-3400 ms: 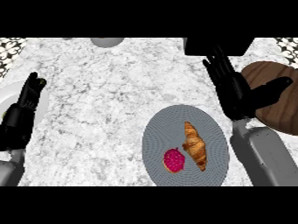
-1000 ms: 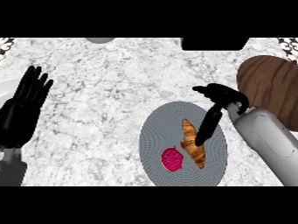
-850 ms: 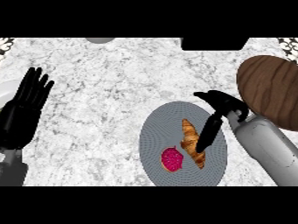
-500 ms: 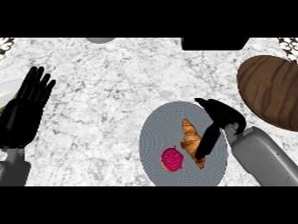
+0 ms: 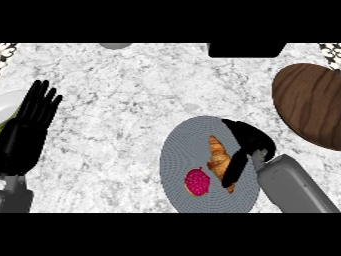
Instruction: Pick the croissant from the placemat and place it in the bowl
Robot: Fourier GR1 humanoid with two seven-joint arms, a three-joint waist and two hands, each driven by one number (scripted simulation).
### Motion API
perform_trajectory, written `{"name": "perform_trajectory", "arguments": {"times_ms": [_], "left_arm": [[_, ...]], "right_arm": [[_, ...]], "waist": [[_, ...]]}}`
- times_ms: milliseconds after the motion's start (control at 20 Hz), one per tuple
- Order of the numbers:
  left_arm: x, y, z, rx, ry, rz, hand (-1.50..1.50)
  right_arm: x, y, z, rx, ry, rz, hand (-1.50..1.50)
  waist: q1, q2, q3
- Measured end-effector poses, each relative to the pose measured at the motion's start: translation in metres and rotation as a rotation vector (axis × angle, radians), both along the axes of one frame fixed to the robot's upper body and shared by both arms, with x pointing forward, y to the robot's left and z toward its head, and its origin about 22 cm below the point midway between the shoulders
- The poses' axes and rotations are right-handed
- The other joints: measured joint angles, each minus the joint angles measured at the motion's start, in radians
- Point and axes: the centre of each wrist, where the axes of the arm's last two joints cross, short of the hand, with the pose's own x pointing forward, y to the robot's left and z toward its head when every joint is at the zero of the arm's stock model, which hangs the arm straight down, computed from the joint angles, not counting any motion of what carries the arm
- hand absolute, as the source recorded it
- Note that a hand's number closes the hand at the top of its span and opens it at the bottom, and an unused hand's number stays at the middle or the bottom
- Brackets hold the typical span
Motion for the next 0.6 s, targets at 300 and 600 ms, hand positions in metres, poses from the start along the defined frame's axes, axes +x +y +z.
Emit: {"name": "perform_trajectory", "arguments": {"times_ms": [300,600], "left_arm": [[0.003,0.004,-0.002,0.000,-0.001,0.000,0.00],[0.004,0.007,0.004,-0.002,-0.002,-0.001,0.00]], "right_arm": [[0.004,0.011,-0.017,-0.022,0.034,0.003,-1.50],[0.012,0.014,-0.034,-0.042,0.070,0.007,1.50]], "waist": [[0.000,0.000,0.000],[0.001,0.000,-0.001]]}}
